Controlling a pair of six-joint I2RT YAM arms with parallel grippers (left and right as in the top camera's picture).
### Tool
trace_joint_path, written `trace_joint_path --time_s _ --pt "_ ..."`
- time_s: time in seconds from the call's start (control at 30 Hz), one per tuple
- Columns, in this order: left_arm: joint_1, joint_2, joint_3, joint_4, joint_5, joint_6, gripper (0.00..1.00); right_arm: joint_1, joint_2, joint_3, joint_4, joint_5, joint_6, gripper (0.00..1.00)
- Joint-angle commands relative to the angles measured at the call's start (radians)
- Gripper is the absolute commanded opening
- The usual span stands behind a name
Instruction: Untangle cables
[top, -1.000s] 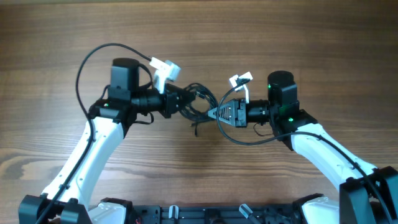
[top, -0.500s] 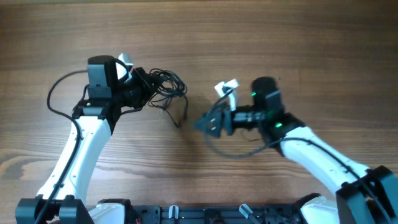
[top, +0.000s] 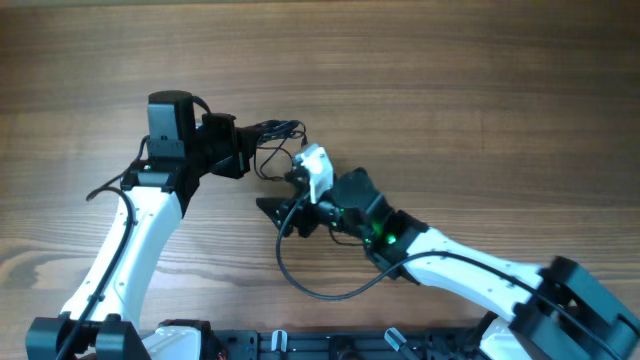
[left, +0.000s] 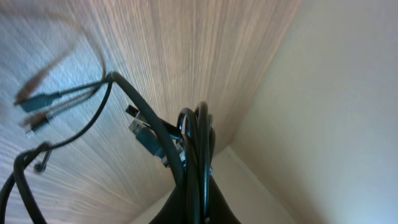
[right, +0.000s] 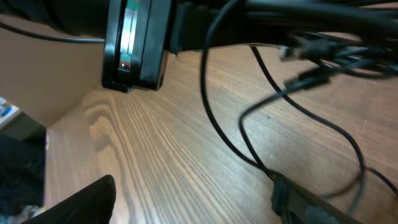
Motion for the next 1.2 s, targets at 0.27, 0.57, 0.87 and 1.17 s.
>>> trace_joint_path --time_s 0.27,0.57,0.87,1.17 --pt "-0.082 0.005 0.01 0.006 0.035 -0.126 0.04 0.019 0.224 0.004 0.274 0.158 -0.261 0.58" --pt "-0.07 0.005 0.01 0.087 0.004 0.051 0.04 0.015 0.177 0.004 0.278 0.007 -0.078 0.04" --pt "0.089 0.005 0.01 0.128 0.001 0.744 0.04 -0.139 -0.215 0.004 -0.129 -0.472 0.087 0.04" --pt "0.089 0.005 0.01 0.127 0.106 1.054 0.04 -0.301 -0.395 0.004 -0.166 -0.476 0.079 0.04"
